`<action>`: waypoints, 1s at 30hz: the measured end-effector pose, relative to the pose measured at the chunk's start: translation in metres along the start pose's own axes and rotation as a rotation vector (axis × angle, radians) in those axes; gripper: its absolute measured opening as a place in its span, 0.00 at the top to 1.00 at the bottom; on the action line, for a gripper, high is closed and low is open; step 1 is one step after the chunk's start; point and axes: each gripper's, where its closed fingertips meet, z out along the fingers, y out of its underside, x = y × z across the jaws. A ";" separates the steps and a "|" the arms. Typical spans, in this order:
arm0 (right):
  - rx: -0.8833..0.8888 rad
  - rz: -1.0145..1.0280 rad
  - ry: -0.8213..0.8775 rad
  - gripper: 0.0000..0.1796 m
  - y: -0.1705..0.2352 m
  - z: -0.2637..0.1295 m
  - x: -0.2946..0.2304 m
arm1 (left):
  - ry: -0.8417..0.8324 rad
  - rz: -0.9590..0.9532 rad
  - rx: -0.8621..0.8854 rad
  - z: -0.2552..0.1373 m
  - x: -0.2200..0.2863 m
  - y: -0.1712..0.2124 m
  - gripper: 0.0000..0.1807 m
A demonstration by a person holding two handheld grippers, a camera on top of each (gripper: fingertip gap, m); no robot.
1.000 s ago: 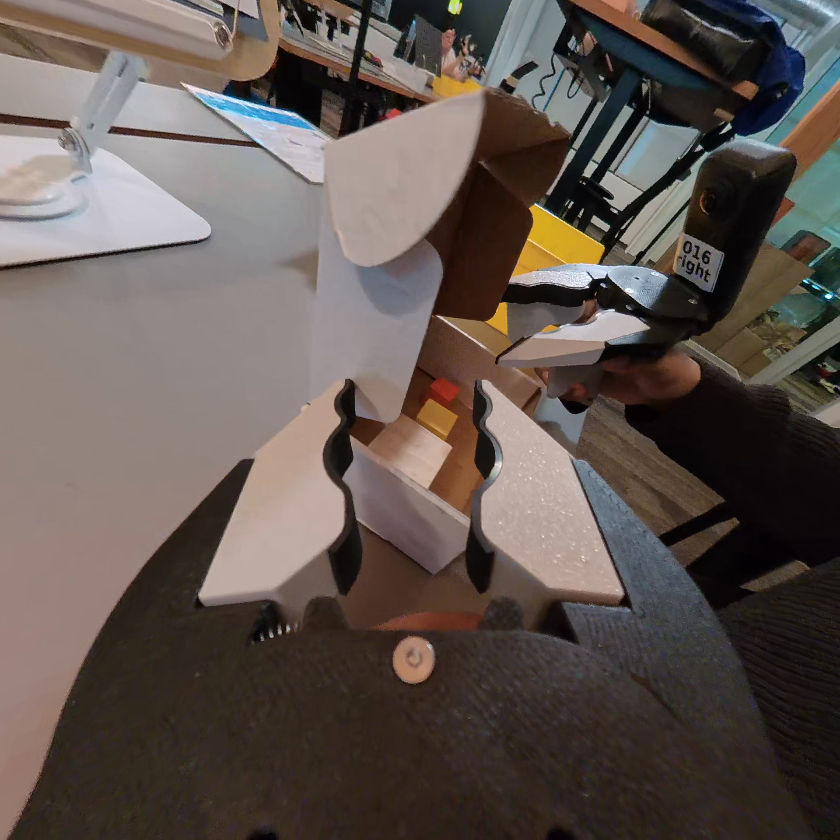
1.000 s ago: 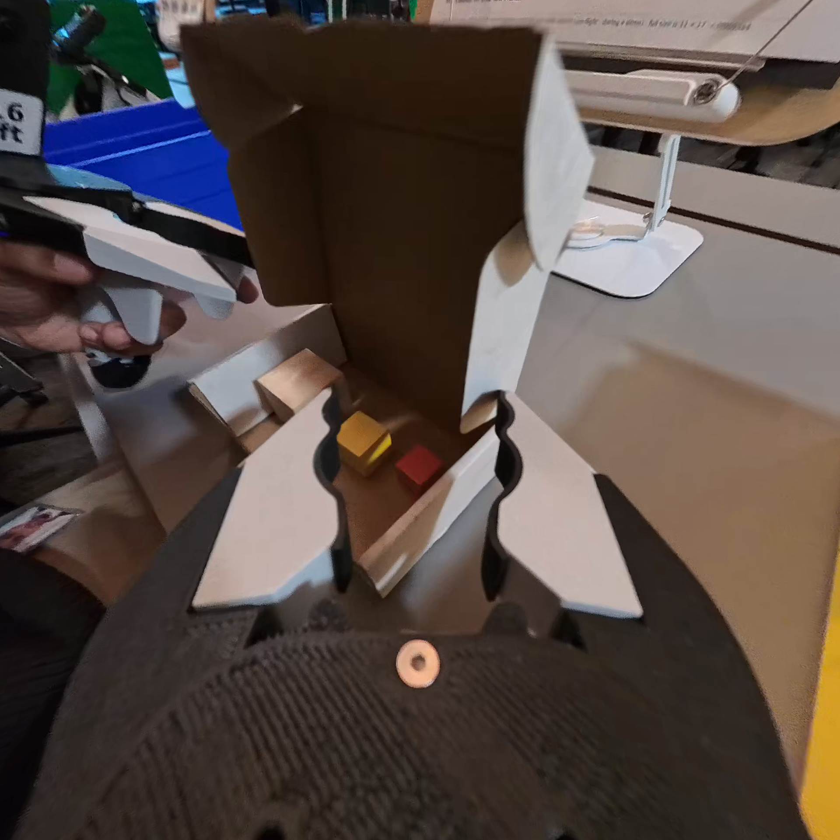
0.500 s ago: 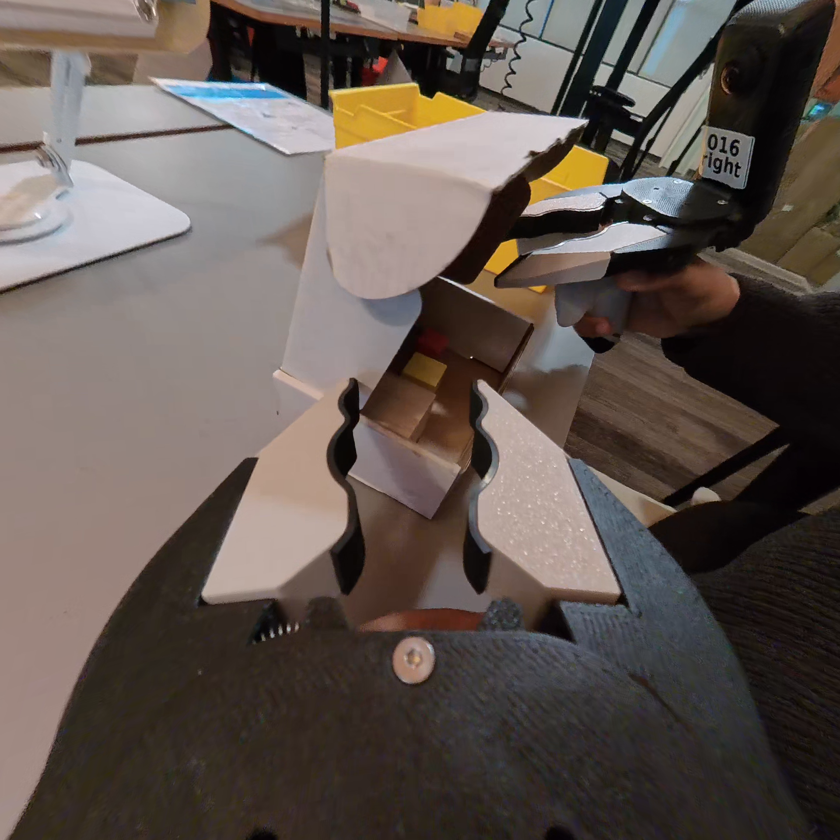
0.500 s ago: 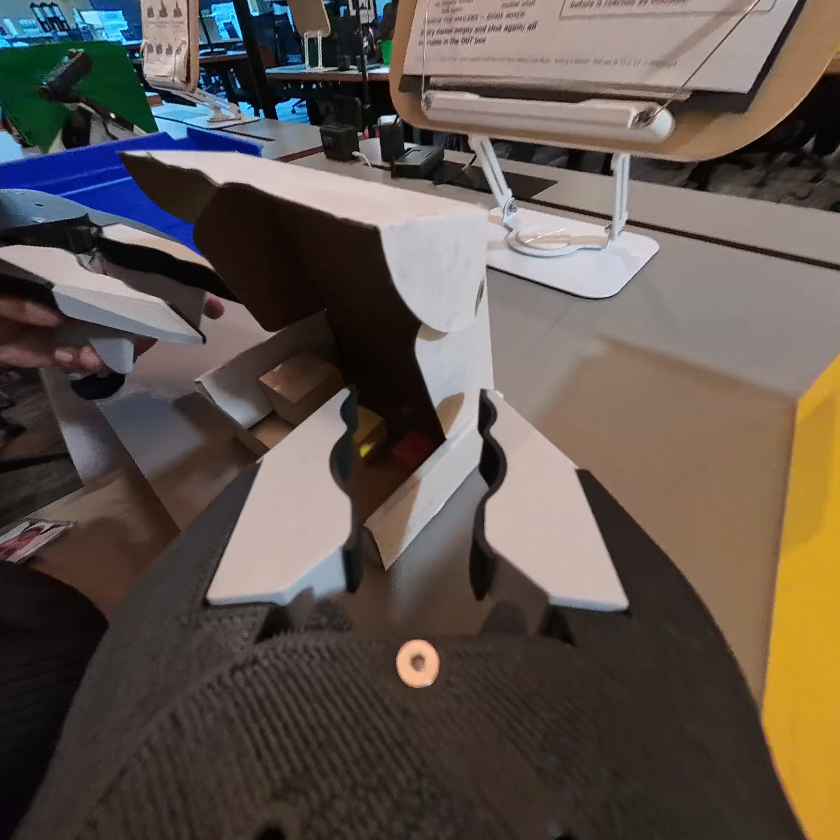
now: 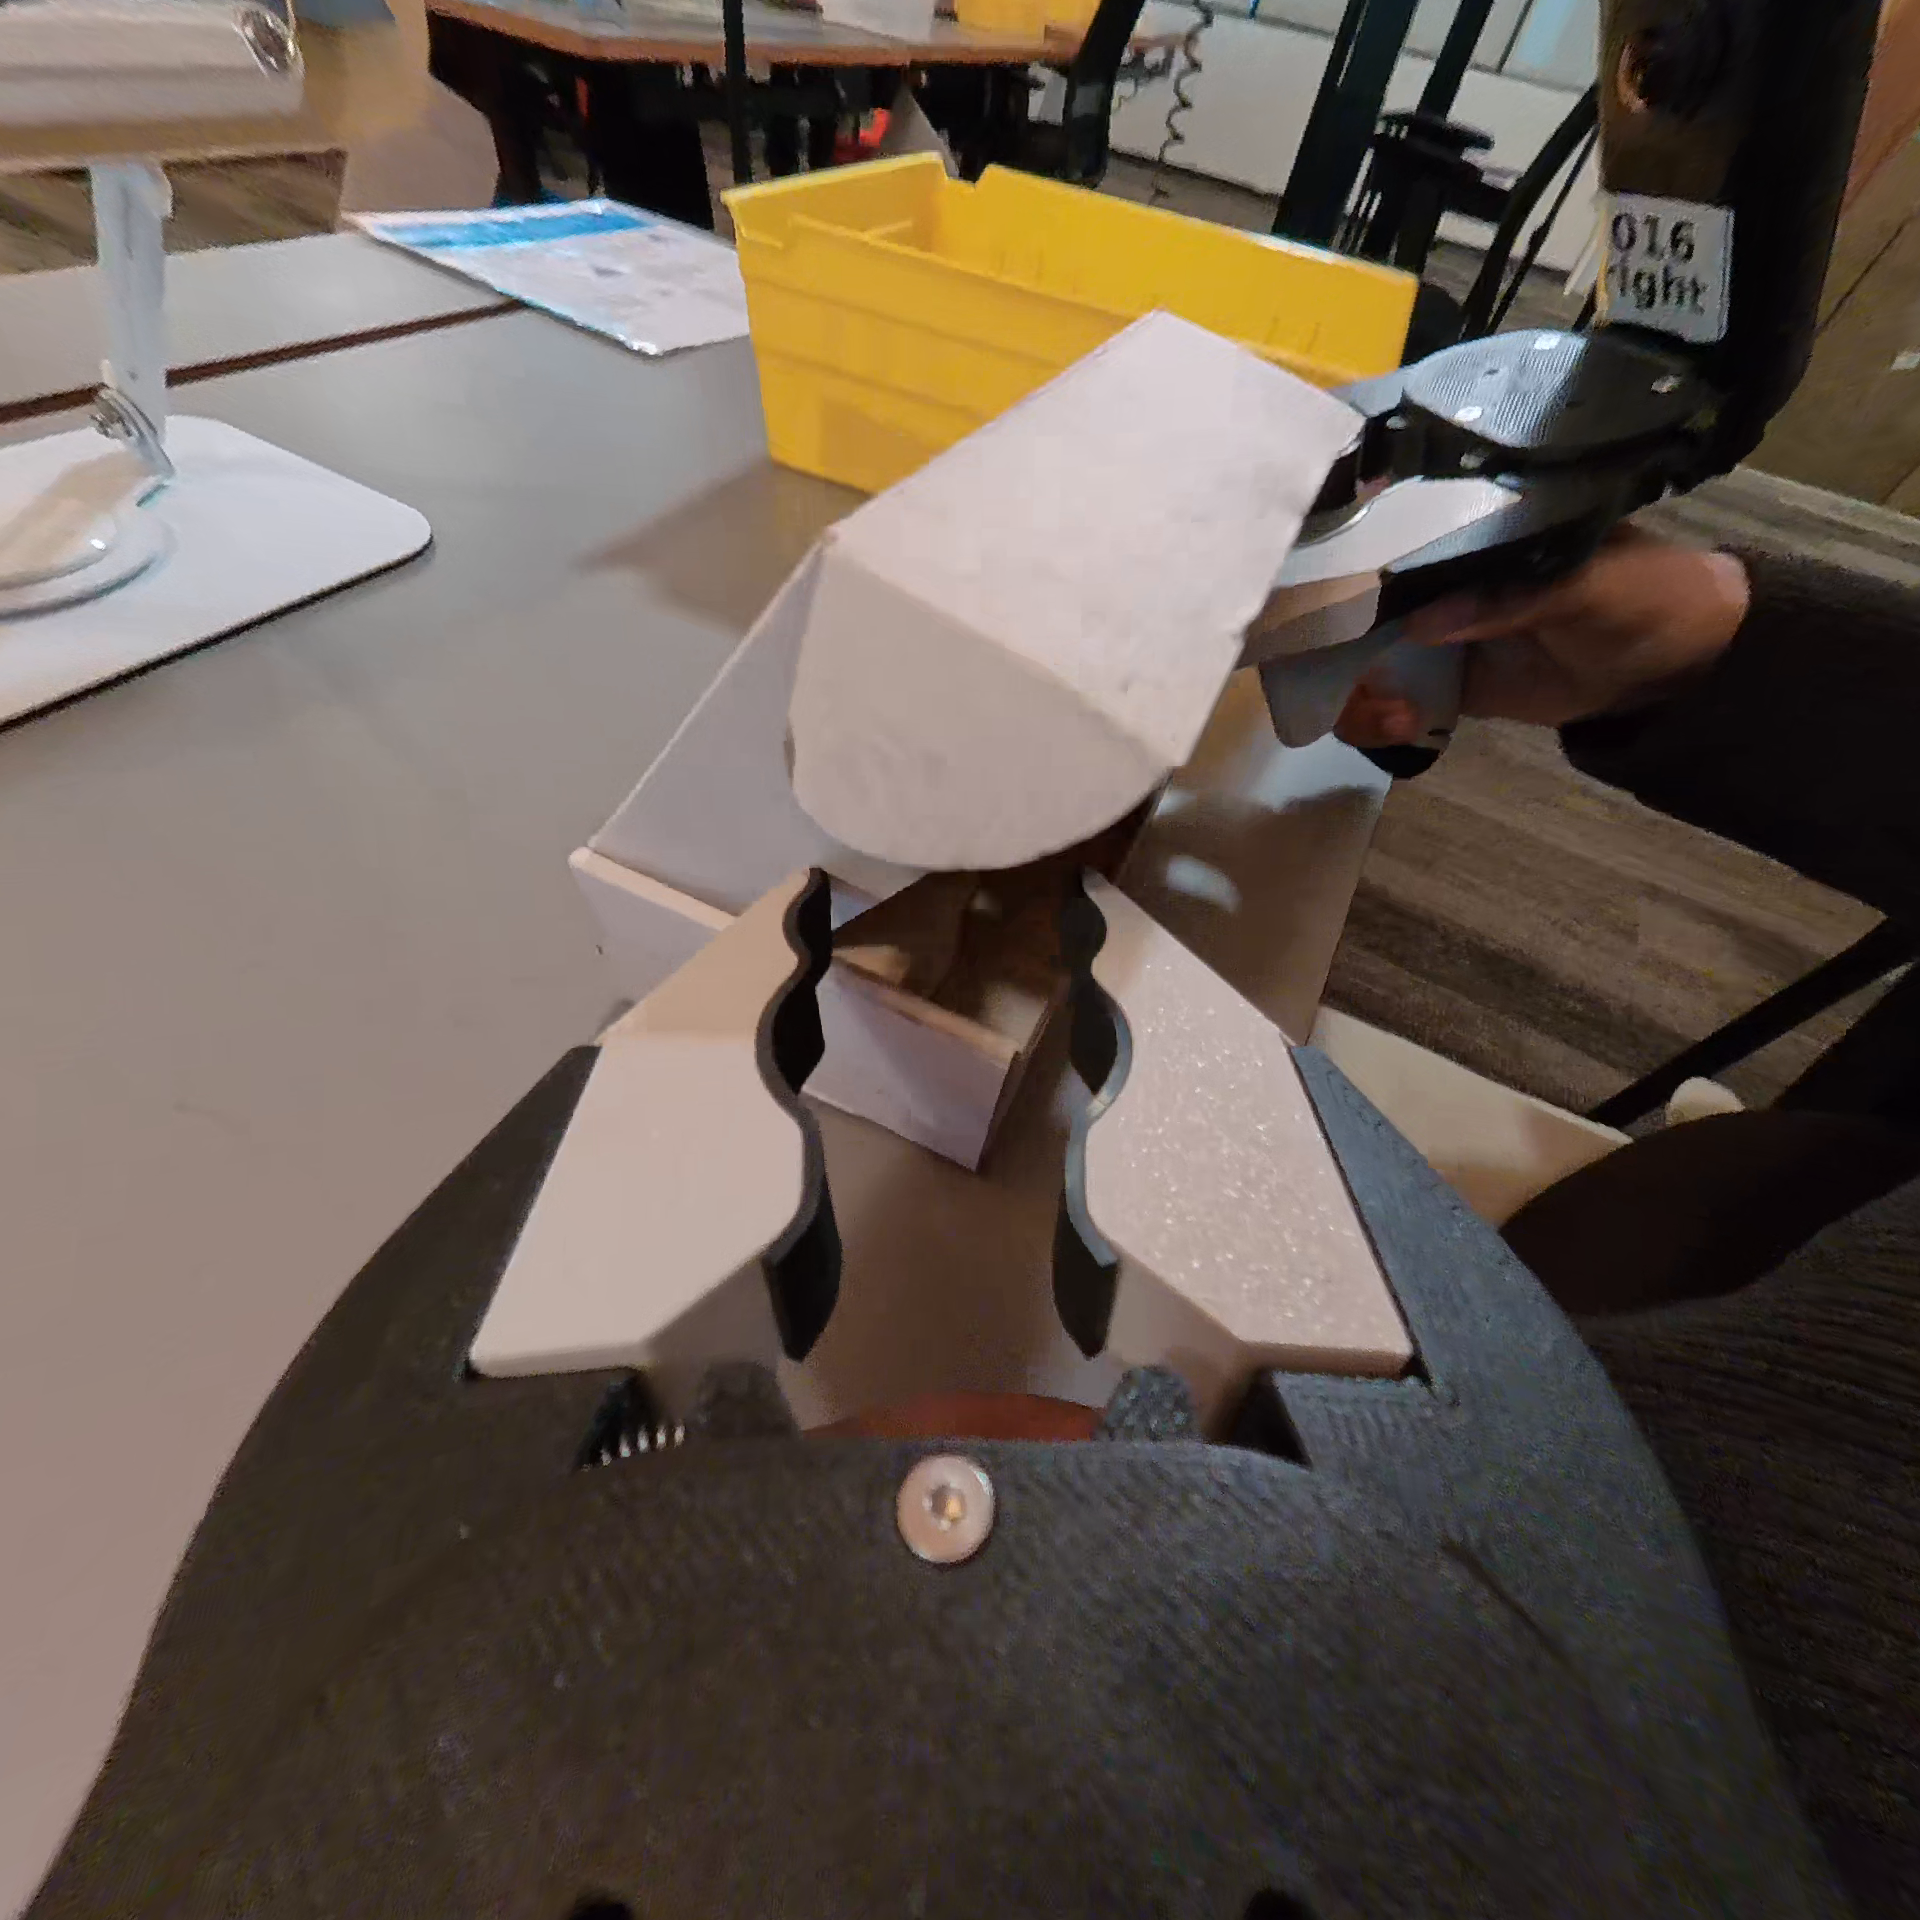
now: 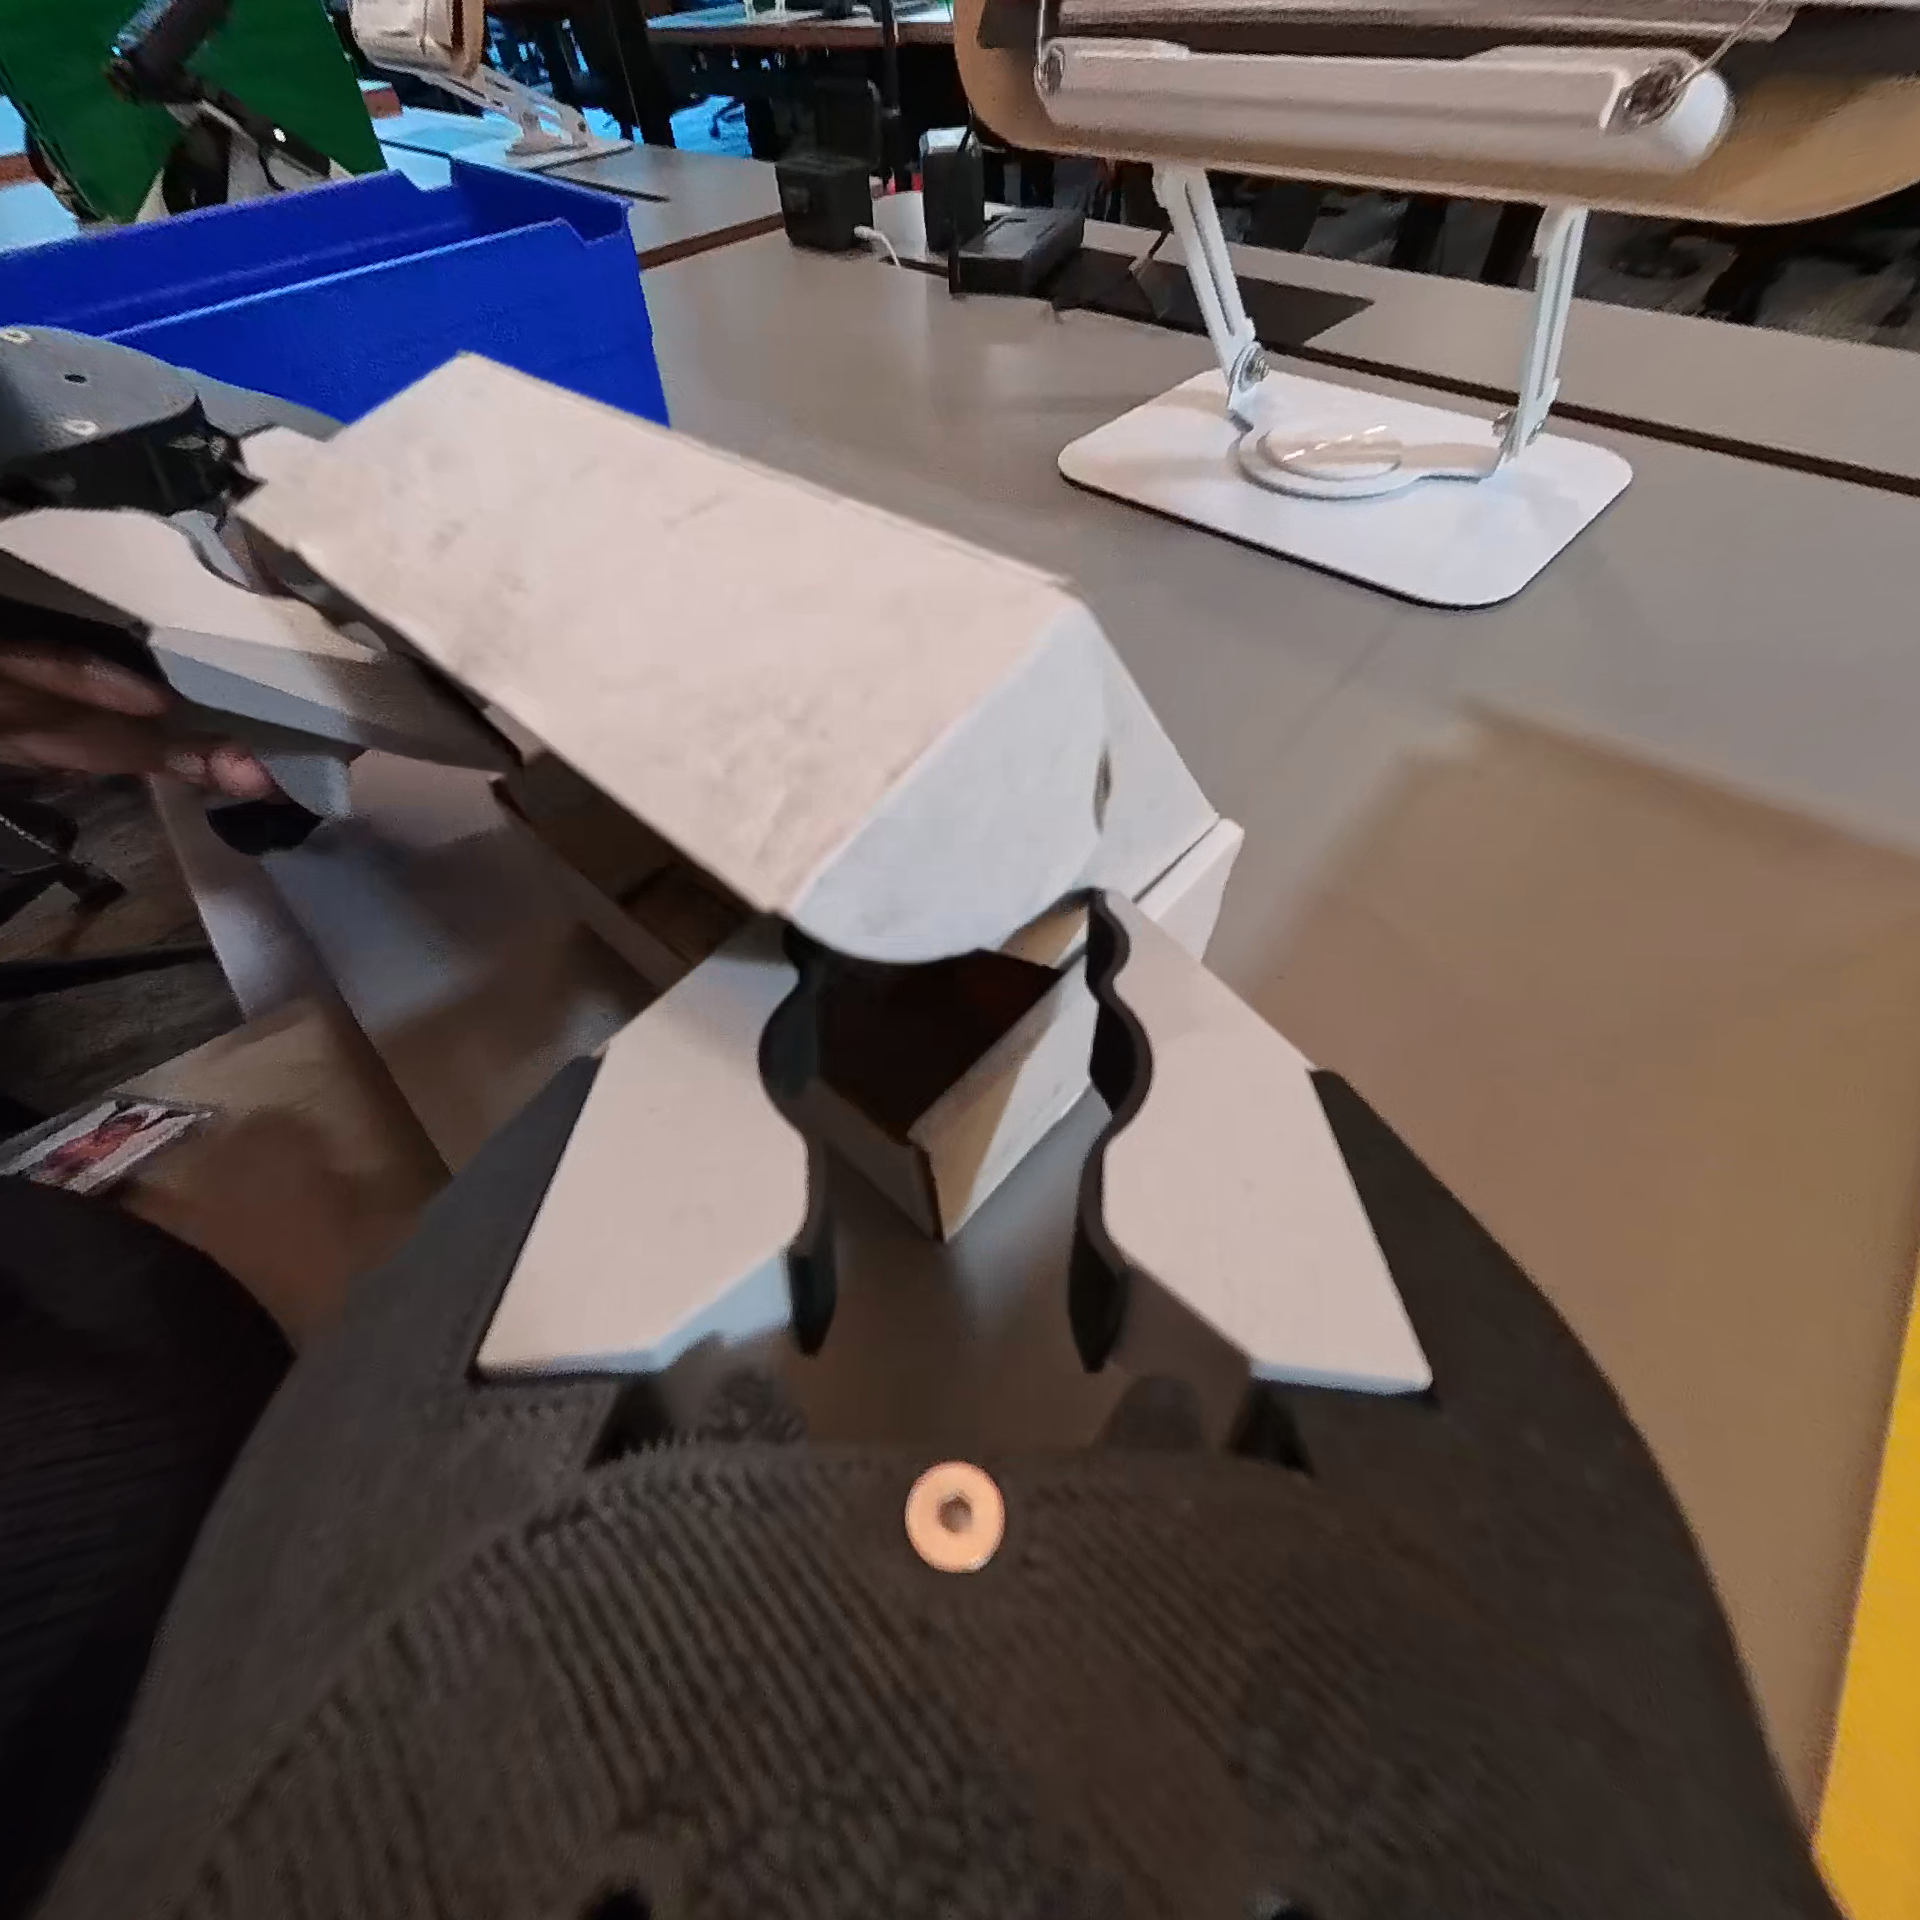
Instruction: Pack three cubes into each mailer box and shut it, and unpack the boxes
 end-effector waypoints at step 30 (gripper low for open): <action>0.135 -0.389 0.253 0.94 -0.027 -0.047 -0.004 | -0.302 0.314 0.136 -0.022 0.005 -0.029 0.83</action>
